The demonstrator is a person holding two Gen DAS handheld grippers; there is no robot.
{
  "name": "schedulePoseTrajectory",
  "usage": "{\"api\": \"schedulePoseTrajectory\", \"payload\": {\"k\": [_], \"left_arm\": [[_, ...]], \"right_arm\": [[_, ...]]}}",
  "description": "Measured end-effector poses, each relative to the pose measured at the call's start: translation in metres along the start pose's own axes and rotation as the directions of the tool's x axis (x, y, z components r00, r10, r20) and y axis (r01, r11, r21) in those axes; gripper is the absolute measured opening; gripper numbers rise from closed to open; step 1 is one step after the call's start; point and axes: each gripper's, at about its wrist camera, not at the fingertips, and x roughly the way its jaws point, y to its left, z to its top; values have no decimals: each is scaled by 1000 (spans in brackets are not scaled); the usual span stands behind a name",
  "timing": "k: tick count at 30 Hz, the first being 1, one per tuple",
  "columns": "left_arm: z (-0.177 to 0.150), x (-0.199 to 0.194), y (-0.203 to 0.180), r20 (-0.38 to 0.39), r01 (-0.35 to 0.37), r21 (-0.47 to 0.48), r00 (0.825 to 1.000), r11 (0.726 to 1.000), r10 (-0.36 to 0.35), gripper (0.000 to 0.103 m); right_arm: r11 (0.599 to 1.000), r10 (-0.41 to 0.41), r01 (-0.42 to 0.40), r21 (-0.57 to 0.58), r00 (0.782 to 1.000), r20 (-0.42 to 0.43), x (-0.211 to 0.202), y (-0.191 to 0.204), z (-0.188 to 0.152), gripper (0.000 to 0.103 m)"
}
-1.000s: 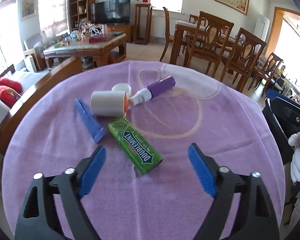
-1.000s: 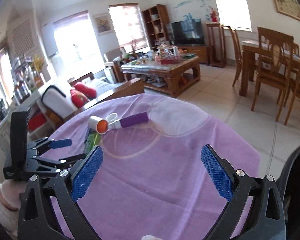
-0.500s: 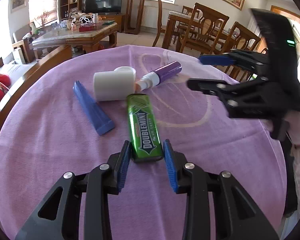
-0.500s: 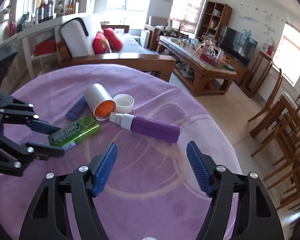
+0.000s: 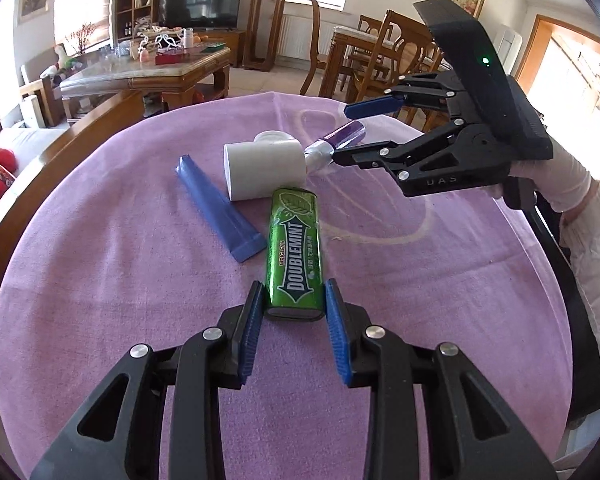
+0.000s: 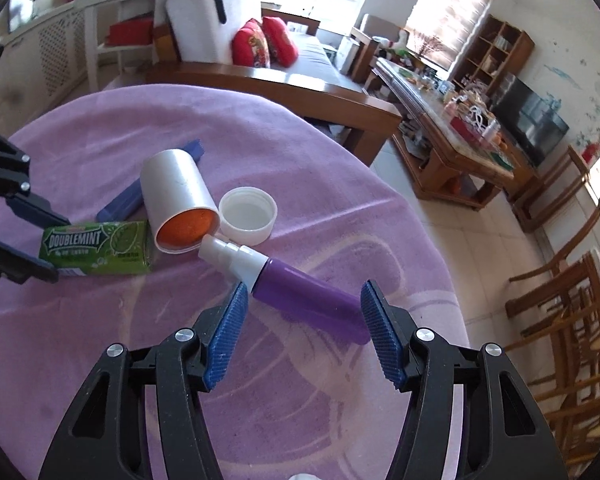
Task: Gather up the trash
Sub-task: 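Grasp the green gum pack with the left tool while the right tool grasps the purple spray bottle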
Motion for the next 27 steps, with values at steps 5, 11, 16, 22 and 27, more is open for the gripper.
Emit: {"api": "schedulePoseTrajectory", "payload": {"k": [5,11,16,22,27], "left_arm": [[-5,-9,1,-12,-7,21,1000,1000,7,31],[-10,-12,16,-44,-27,7,999,1000,28,33],[0,-7,11,-36,-82,29,996,996,83,34],[7,4,13,-34,-84,23,996,996,85,32],[2,-5,22,-13,-21,-17,1000,1000,21,30]], "right_arm": [[997,3,-7,-78,998,-61,12,7,5,59],[994,106,-107,-5,989,-100,13,4,6,43],[989,145,-143,26,981,-127,11,8,9,30],[980,185,-176,92,977,-103,11,10,7,28],[973,189,-177,149,979,-76,-5,20,-5,25]]}}
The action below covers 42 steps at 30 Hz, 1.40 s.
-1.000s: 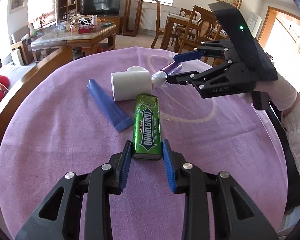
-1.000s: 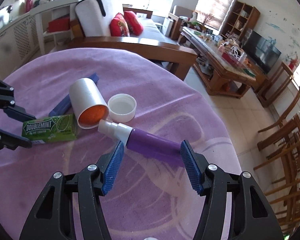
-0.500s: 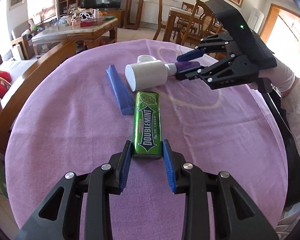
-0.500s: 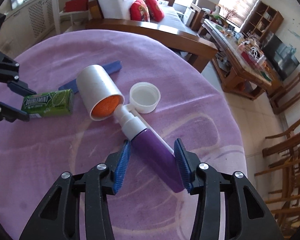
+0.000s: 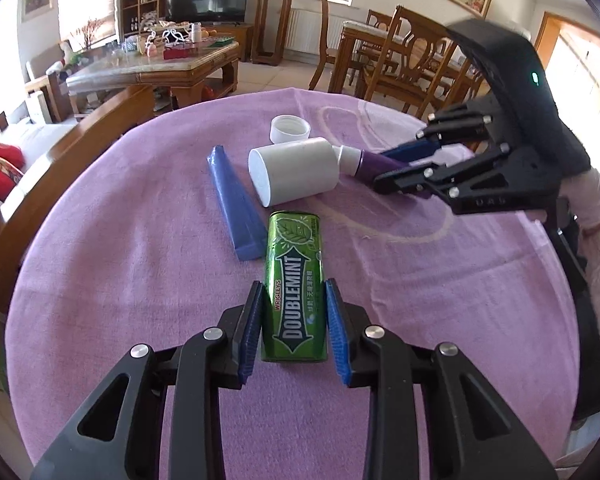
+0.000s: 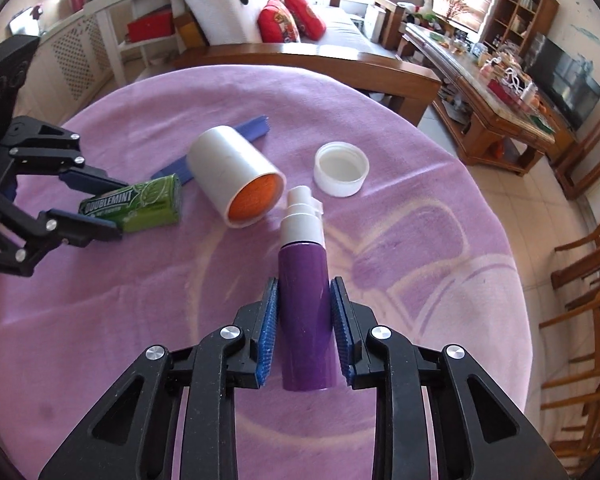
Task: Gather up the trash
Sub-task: 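Grasp the green gum pack with the left tool while the right tool grasps the purple spray bottle, then carry the gum pack and spray bottle over the black bin and open both tools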
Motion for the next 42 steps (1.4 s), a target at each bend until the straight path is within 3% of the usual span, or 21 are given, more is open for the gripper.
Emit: {"api": "schedulePoseTrajectory", "payload": {"k": [3,7,11,13,17,22,28,36,42], "left_arm": [[-5,-14,1,46,-5,-9,999,1000,6,30],[-14,-23,2,68,5,-24,998,1000,-3,30],[-18,-38,3,126,17,-57,992,998,-10,30],[-18,-46,1,159,29,-77,987,997,-16,30],[-16,-55,-20,196,51,-59,980,997,-39,30],[-9,-58,-64,230,94,12,969,996,-94,30],[13,-48,-145,267,204,105,937,973,-225,30],[37,-24,-263,230,335,262,889,905,-395,30],[49,15,-336,132,442,304,858,844,-497,30]], "right_arm": [[993,12,-17,113,999,44,-11,-1,-13,25],[953,51,-105,283,980,193,-46,-5,-38,25],[901,23,-179,396,930,368,-93,0,-64,25],[873,-1,-219,436,893,451,-117,4,-80,25],[841,-69,-244,483,837,542,-156,15,-114,25],[797,-195,-217,564,792,579,-197,11,-170,25],[741,-345,-163,651,740,578,-240,5,-246,25],[612,-536,-115,782,667,517,-300,-14,-363,25],[499,-630,-87,862,646,430,-325,-24,-456,25]]}}
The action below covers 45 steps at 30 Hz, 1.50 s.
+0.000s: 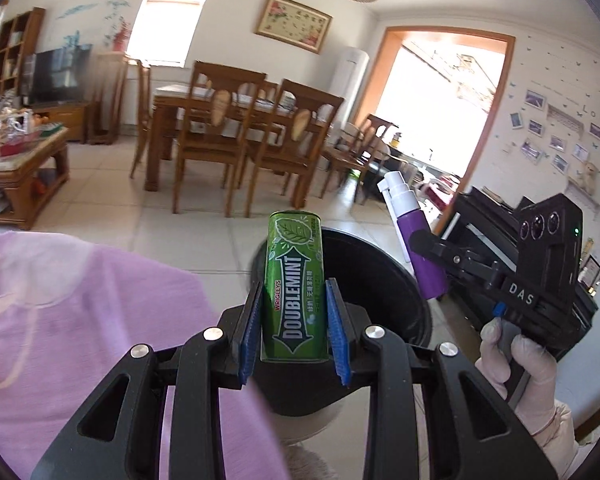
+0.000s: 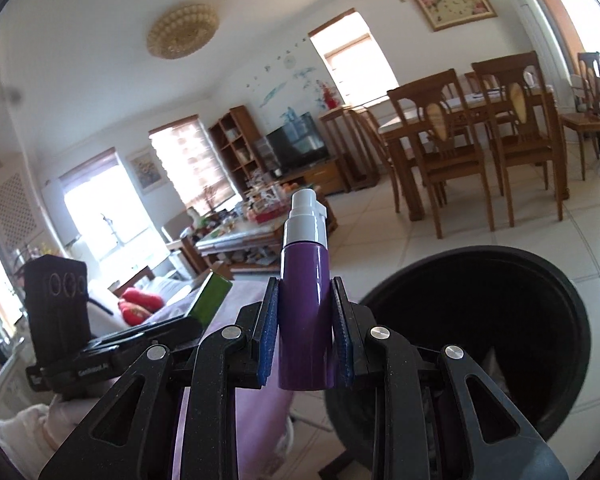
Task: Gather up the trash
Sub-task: 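Carry the gum pack and spray bottle over the black bin and open both tools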
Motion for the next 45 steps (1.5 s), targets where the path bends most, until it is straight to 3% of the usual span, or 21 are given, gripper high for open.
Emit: {"api": "schedulePoseTrajectory", "payload": {"k": [6,14,23,30,41,44,45], "left_arm": [[-1,48,-32,-53,46,22,998,999,-45,30],[-4,101,-55,-112,53,43,993,998,-48,30],[-13,130,-60,-176,27,60,984,998,-16,30],[-15,139,-73,-180,-28,119,982,992,49,31],[-17,137,-85,-163,-63,179,982,982,93,32],[-16,135,-87,-158,-61,182,983,981,91,32],[-16,133,-86,-156,-59,179,984,982,88,32]], "right_arm": [[992,-98,98,78,995,3,-17,-70,-13,25],[978,-150,151,143,989,-16,-7,-111,-32,25],[973,-168,172,154,985,-40,13,-116,-46,26],[972,-197,204,121,978,-67,27,-111,-49,26],[966,-249,253,47,965,-84,39,-96,-53,26],[963,-260,264,44,962,-87,41,-95,-53,27],[963,-262,267,41,961,-88,42,-94,-52,35]]}}
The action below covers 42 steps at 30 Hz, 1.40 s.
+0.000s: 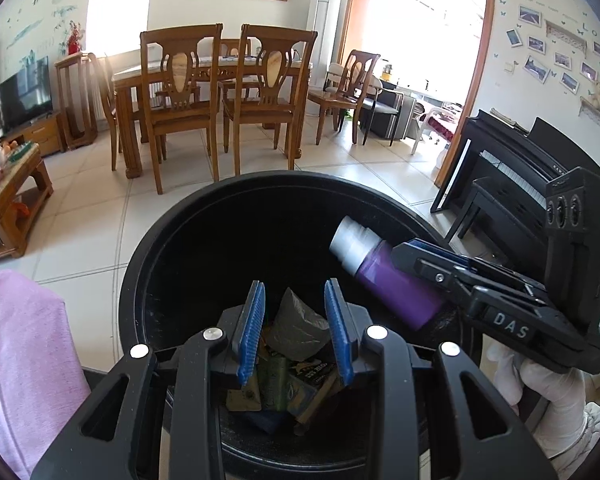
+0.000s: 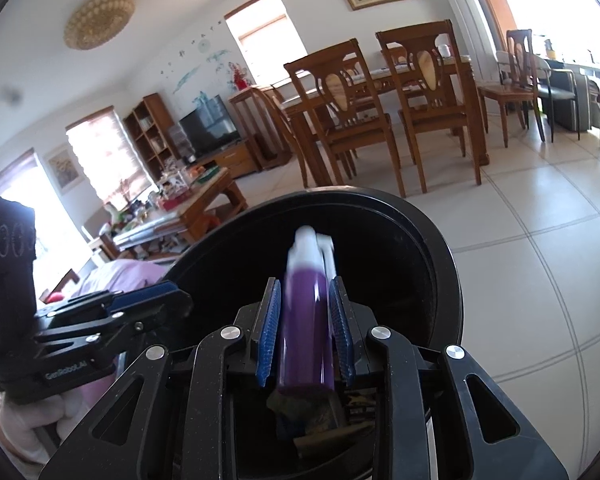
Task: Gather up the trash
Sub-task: 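Carry the gum pack and spray bottle over the black bin and open both tools, then move both open tools back over the table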
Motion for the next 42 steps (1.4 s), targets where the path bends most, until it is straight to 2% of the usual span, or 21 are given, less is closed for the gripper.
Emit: {"api": "schedulePoseTrajectory", "payload": {"k": [1,3,8,12,14,17,19,21,23,24,25,26,28,30,32,34,36,38,42], "left_arm": [[0,-2,1,1,1,-5,1000,1000,-1,33],[-1,-8,4,3,6,-20,1000,1000,-6,34],[-5,-39,25,38,2,-74,999,997,1,54],[-13,-73,54,64,-18,-132,998,991,26,54],[-22,-98,78,90,-36,-184,995,982,53,55],[-37,-133,111,125,-90,-248,984,965,124,62],[-51,-160,141,129,-149,-292,973,945,193,62],[-71,-190,175,124,-214,-346,955,913,270,62],[-90,-218,206,113,-267,-398,935,877,336,62],[-97,-229,218,102,-290,-416,927,862,361,62],[-108,-241,235,67,-335,-436,913,835,402,61],[-116,-249,247,39,-362,-452,905,815,423,60],[-140,-266,279,-24,-398,-498,894,770,447,60],[-162,-279,308,-75,-413,-550,890,726,449,60],[-180,-288,328,-103,-418,-583,889,696,447,60],[-190,-295,341,-111,-417,-605,888,679,446,60],[-197,-299,350,-111,-410,-613,891,676,439,60],[-200,-300,358,-116,-410,-606,893,681,434,60],[-208,-296,369,-124,-401,-596,902,695,413,60]], "right_arm": [[1000,-4,4,-1,1000,5,-2,2,-1,47],[1000,-13,13,-10,1000,20,-4,7,0,52],[998,0,1,-64,1000,17,-4,29,-2,55],[982,39,-39,-185,999,-5,2,72,-3,55],[962,71,-74,-264,997,-21,6,103,-5,55],[899,142,-156,-410,988,-65,13,161,-10,55],[827,175,-203,-525,979,-104,20,207,-17,55],[735,197,-250,-630,968,-154,29,256,-27,55],[627,213,-307,-716,952,-221,39,308,-41,55],[574,219,-337,-746,942,-256,45,335,-47,55],[528,223,-359,-770,933,-283,51,359,-53,55],[491,226,-376,-786,926,-302,57,381,-57,55],[406,229,-413,-815,909,-347,70,429,-68,55],[317,213,-443,-838,895,-392,87,477,-80,55],[237,183,-470,-850,881,-436,103,516,-95,54],[157,144,-477,-865,877,-457,117,553,-113,52],[72,106,-480,-874,875,-472,136,586,-125,52],[22,50,-494,-869,869,-493,156,609,-134,52],[-117,-57,-508,-853,861,-505,188,637,-154,52]]}}
